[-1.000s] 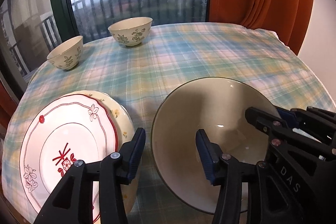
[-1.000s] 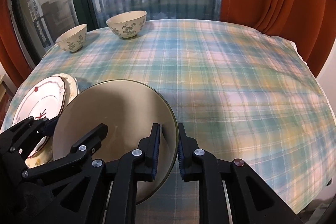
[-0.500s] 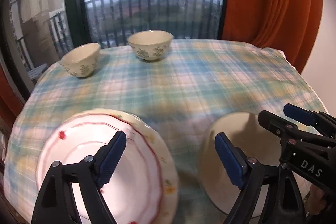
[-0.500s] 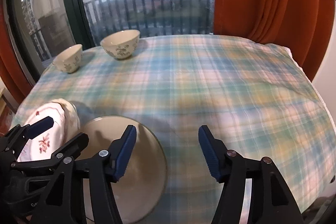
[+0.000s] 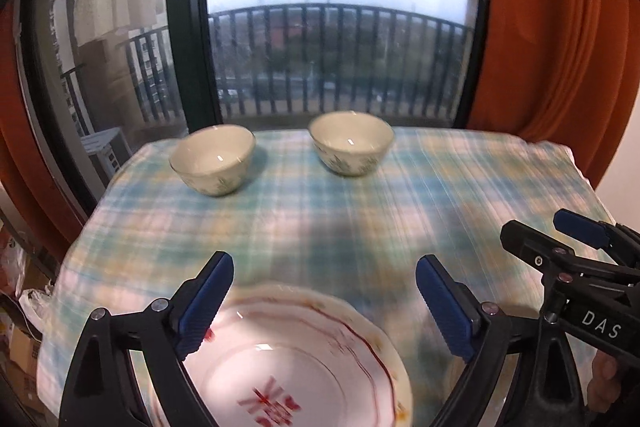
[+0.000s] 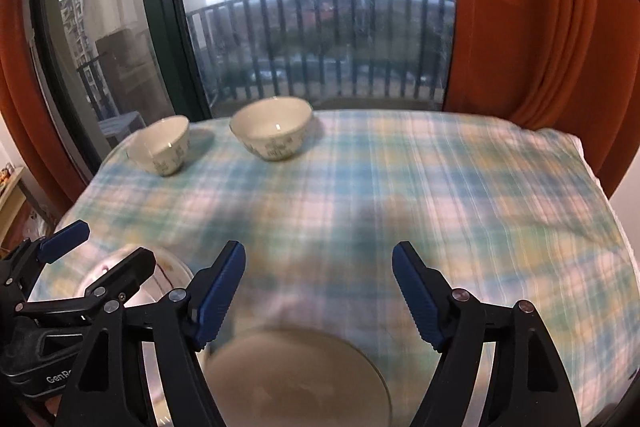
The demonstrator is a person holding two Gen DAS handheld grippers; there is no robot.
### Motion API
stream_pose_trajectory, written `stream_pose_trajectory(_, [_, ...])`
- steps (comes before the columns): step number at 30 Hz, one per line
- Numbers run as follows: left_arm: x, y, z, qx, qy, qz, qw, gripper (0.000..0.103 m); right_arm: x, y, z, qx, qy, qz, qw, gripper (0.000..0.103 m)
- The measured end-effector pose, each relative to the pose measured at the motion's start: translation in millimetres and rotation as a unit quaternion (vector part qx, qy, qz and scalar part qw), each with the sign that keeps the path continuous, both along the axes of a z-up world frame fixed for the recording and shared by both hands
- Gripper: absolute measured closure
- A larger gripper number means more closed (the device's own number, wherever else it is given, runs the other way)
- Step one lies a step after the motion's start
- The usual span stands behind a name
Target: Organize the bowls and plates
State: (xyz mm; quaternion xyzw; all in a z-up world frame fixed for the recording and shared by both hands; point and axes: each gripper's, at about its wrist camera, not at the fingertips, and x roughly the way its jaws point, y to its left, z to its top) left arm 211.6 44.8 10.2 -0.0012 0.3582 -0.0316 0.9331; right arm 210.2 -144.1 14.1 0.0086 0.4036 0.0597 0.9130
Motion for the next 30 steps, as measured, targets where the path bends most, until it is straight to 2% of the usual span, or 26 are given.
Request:
stream_pose_trajectory(4, [12, 16, 10, 0.004, -0.009, 0.013, 0.9999, 0.009, 18, 12, 12, 0.007, 0.001, -0.001, 1.000, 0.024])
stream_pose_trajectory(10, [30, 39, 22, 0.033, -0.022, 0.028, 0.9988, 0.009, 38, 39, 27, -0.008, -0.007, 0.006, 1.000, 0.024])
stream_pose_trajectory(14, [45, 57, 27, 0.030, -0.023, 0.042, 0.9984, 0.009, 49, 60, 36, -0.007, -0.013, 0.022, 1.000, 0.024])
stream_pose_trajectory(18, [64, 73, 29, 0.025, -0.020, 0.057, 0.9979, 0.009, 59, 84, 45, -0.032, -0.038, 0.036, 0.998, 0.024])
stream_pose_trajectory(22, [86, 93, 29, 0.011, -0.015, 0.066, 0.9976, 0.009, 77, 105, 50, -0.038, -0.043, 0.043, 0.997, 0.024])
stream_pose_trajectory(30, [124, 123, 27, 0.019, -0.012, 0.094, 0.9954, 0.009, 121, 147, 52, -0.034, -0.065, 0.058, 0.996, 0.024])
